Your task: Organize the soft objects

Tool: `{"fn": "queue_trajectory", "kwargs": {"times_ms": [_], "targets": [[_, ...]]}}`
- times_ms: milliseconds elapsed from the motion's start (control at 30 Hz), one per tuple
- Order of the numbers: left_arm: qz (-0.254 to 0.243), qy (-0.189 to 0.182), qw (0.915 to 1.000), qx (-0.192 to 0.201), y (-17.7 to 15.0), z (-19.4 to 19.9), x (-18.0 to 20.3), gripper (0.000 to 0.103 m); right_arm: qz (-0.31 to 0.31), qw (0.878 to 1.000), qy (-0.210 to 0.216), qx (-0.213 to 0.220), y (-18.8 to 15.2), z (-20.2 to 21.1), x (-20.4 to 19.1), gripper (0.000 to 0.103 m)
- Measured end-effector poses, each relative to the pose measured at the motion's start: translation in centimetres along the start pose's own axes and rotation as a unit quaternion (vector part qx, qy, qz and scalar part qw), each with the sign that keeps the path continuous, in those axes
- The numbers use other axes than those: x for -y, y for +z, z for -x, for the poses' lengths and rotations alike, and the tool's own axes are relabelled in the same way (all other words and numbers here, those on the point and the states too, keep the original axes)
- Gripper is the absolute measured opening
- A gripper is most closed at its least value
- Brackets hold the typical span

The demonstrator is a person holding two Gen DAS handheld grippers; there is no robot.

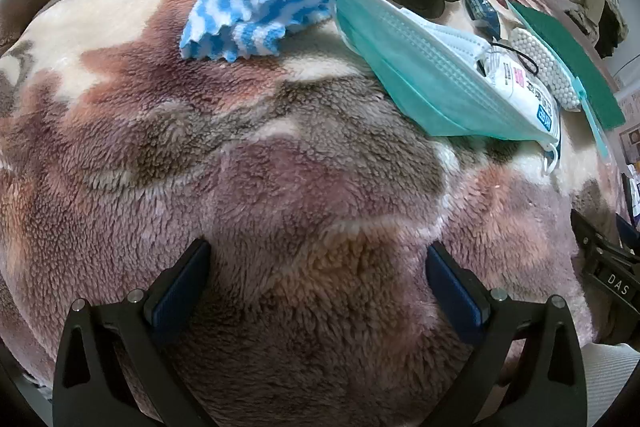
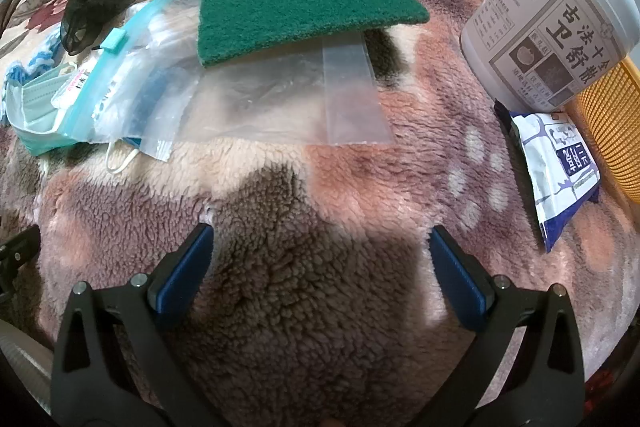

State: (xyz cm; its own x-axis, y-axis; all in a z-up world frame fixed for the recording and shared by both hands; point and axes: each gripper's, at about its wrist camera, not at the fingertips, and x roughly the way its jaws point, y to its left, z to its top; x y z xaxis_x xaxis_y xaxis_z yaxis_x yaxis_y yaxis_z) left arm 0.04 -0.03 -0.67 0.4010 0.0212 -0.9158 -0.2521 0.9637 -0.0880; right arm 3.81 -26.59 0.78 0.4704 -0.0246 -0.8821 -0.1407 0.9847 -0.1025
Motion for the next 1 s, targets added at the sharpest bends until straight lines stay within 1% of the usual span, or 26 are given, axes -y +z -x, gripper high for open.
{"fn": "queue_trajectory", "kwargs": {"times_ms": [467,700,867,933,1000], "targets": [[0.0,0.001,1.0,0.0,-0.2,0.0,0.1,0.103,0.007,1.0,0.001,0.003,0.1,0.3,0.0,0.103],[0.001,0.001,1.0,0.001,-0.3,0.0,0.0,0.103,0.023,1.0,0.003,0.009,0.8,2.4,0.3,0.103],[0.001,0.001,1.0,0.001,-0.3,0.0,0.0,0.103,0.01,1.0,-0.01,0.021,0.7,4.4,2.3,0.103],[0.001,0.001,1.0,0.001,-0.3,0.1,-0.1,0.103,-0.009,1.0,-0.012,0.012,0.5,4.2,3.6,0.103],[0.001,0.001,1.0,0.001,-0.2,0.0,0.0,0.103,-0.023,1.0,-0.005,-0.004,0.1,3.6,4.6,0.103]]}}
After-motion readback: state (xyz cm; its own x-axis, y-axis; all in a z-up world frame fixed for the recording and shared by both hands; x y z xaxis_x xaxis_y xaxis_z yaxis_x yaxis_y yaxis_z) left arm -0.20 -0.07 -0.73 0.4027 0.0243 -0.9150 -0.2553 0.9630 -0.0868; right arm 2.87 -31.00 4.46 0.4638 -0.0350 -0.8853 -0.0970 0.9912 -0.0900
